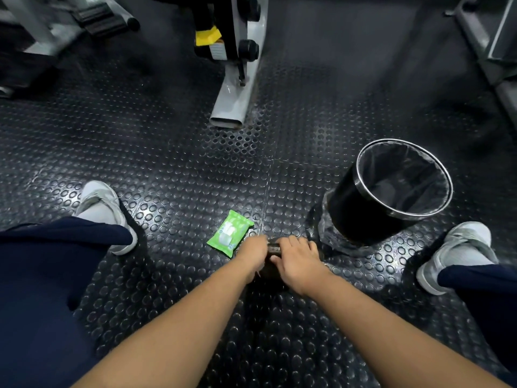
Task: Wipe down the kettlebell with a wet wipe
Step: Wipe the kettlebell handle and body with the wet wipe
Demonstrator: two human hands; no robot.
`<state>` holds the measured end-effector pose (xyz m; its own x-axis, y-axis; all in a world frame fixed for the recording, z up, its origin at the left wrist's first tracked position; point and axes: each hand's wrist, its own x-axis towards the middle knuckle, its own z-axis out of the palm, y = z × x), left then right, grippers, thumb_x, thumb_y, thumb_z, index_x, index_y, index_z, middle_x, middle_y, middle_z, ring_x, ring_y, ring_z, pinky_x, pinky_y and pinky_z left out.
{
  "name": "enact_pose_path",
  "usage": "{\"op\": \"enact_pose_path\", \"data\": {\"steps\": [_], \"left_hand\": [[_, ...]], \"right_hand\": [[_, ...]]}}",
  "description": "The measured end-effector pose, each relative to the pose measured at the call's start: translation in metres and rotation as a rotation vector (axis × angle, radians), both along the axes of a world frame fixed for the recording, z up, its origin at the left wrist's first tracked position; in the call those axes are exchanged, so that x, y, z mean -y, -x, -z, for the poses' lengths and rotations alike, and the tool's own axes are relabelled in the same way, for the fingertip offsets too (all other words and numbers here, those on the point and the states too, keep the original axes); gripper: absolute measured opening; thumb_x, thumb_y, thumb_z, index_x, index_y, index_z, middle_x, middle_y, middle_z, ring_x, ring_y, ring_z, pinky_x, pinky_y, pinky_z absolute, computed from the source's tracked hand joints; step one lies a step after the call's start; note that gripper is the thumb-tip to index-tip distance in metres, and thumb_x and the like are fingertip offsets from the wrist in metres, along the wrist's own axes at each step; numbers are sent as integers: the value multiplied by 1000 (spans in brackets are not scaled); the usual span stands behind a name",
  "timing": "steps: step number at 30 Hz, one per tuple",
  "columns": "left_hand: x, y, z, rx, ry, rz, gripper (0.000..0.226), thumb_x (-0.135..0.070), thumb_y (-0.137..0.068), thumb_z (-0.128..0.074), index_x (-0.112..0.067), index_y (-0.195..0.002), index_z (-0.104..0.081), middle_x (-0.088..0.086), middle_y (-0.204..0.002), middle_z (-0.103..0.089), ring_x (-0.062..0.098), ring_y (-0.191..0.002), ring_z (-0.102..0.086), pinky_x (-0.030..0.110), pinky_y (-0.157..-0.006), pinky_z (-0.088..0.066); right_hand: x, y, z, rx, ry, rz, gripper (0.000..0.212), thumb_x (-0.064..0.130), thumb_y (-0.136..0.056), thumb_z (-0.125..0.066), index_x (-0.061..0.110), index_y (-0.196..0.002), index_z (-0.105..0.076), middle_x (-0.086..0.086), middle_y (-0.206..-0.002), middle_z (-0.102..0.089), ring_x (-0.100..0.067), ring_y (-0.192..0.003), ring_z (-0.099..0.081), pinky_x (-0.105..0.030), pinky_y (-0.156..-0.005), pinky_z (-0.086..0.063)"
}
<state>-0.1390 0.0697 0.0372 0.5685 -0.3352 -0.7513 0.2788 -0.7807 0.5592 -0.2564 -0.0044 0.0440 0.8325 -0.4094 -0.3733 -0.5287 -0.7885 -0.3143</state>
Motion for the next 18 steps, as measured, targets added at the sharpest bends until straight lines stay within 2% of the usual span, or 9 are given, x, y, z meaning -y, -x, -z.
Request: {"op": "enact_pose_path", "data": {"steps": [1,3,5,8,10,13,15,17,18], "left_hand": [[-2,-4,4,-86,3,-89,34,-31,-107,-40,-11,-90,-62,12,-83,-61,25,-73,-53,32,-68,-41],[-6,-8,12,-184,11,-163,37,-39,-104,-40,-12,-96,-65,11,-85,-65,25,-78,-58,35,-76,-47],[-6,-3,8,-148,24,-116,39,-36,-106,-37,-10,-108,-66,13,-95,-66,26,-84,-57,34,-78,-48],[3,3,-3,124,-22,258,40,-16,-108,-33,0,-135,-58,20,-133,-62,33,-112,-61,34,-87,-51],[14,5,-7,291,-141,496,40,-10,-105,-32,-2,-136,-57,21,-138,-60,37,-124,-59,38,-98,-48],[19,-1,-1,284,-174,547,35,-18,-103,-36,-7,-125,-61,20,-131,-65,36,-118,-61,36,-94,-47],[10,-6,5,155,-69,332,35,-33,-103,-41,-9,-108,-66,16,-114,-71,30,-99,-66,35,-86,-50],[1,-11,11,-82,15,48,43,-47,-105,-42,-13,-94,-67,14,-97,-72,25,-81,-64,32,-79,-51],[-3,-14,15,-207,53,-55,48,-52,-104,-43,-13,-94,-68,17,-95,-74,25,-79,-65,34,-84,-56]], "right_hand": [[1,1,-1,-5,1,-2,39,47,-106,-36,21,-133,-46,0,-127,-50,-23,-117,-43,-45,-107,-31],[1,2,-2,-7,0,-7,39,48,-106,-36,22,-133,-46,0,-127,-50,-23,-116,-44,-45,-108,-31],[3,2,-1,-9,2,-4,37,48,-106,-36,23,-132,-46,1,-127,-50,-23,-116,-44,-45,-108,-31],[2,0,0,-5,-10,1,36,44,-105,-37,22,-133,-45,1,-127,-49,-23,-117,-43,-45,-107,-31],[2,0,0,-10,-11,-4,36,37,-103,-38,21,-134,-44,-1,-128,-49,-24,-117,-42,-45,-106,-30],[0,1,-3,-4,9,-8,36,39,-103,-37,19,-133,-44,-3,-127,-49,-26,-116,-43,-45,-105,-31],[-1,2,-3,15,9,0,38,45,-105,-37,19,-132,-45,-2,-126,-49,-25,-115,-44,-46,-105,-32],[0,2,-2,27,12,-2,38,47,-105,-36,21,-132,-45,-1,-127,-49,-23,-114,-44,-47,-107,-32],[0,2,-1,27,12,-6,39,48,-106,-34,21,-133,-45,0,-128,-49,-23,-115,-44,-47,-108,-32]]}}
